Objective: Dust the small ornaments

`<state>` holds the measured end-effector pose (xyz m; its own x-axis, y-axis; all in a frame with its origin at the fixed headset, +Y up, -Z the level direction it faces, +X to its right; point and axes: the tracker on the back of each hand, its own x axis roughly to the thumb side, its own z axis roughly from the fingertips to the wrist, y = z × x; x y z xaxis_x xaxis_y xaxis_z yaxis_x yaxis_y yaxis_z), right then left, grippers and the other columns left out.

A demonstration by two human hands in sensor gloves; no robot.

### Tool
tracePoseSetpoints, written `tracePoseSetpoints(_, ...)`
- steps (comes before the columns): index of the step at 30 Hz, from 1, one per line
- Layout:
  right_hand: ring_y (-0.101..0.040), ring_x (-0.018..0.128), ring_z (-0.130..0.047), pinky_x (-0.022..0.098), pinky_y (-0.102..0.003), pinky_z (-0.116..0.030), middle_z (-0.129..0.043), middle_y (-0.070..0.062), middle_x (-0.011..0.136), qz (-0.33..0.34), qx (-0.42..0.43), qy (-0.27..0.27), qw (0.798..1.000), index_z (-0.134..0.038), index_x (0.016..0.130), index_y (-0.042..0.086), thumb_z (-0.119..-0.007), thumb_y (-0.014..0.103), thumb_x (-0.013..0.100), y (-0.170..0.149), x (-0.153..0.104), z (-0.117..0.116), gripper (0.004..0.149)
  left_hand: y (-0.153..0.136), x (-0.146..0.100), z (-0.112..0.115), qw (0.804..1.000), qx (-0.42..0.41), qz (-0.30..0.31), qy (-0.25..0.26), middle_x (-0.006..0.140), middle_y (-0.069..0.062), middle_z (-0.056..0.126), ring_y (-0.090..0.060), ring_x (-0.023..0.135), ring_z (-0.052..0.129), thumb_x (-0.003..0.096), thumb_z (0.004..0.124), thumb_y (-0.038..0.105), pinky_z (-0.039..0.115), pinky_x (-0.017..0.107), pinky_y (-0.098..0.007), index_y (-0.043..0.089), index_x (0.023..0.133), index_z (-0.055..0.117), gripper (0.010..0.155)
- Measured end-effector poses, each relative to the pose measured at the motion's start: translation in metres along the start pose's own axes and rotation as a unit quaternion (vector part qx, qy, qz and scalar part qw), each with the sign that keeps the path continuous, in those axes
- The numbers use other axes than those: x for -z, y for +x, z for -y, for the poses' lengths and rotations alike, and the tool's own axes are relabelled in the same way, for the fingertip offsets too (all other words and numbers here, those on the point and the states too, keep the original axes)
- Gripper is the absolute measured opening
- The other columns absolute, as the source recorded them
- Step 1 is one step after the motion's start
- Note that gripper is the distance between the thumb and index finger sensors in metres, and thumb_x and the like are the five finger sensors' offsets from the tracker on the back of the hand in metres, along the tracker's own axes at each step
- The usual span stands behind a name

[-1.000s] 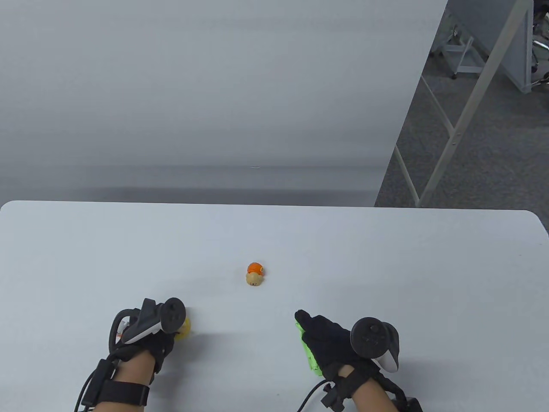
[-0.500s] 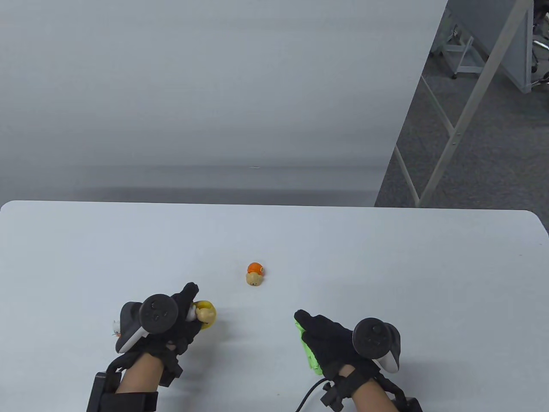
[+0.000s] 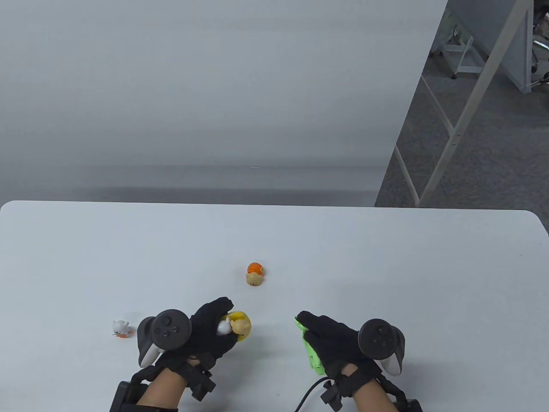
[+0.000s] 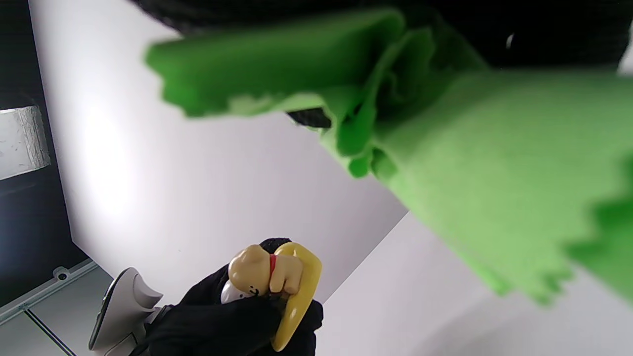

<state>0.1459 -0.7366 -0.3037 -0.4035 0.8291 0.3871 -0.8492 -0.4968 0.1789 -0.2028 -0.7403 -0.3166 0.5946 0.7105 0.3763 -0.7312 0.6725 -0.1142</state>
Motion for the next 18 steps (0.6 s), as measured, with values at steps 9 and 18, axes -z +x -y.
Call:
tracePoseSetpoints(9,-0.048,0.054,-0.097,0.046,-0.073,-0.081,-0.090,-0.038,0.078,0.021,-0.017,0.011,1.000,-0.084,0.092,0.009,-0.084,0.011,0.053,0.004,0.000,-0.006,0.039,0.014,0.004,0.014,0.998,-0.029,0.042,-0.033,0.091,-0.018,0.088,-0.038,0.061,0.112,0.0316,0.115,0.038,0.109,0.035,-0.039,0.005,0.094,0.081,0.079)
tracePoseSetpoints(18,-0.052,0.062,-0.091,0.050,-0.075,-0.076,-0.083,-0.039,0.084,0.108,-0.079,0.068,0.989,-0.081,0.095,0.011,-0.080,0.008,0.053,0.039,0.005,-0.042,0.042,0.023,0.010,0.039,0.994,0.024,0.050,-0.099,0.086,-0.021,0.090,-0.029,0.048,0.115,0.0370,0.109,0.038,0.108,0.023,-0.033,0.000,0.094,0.068,0.080)
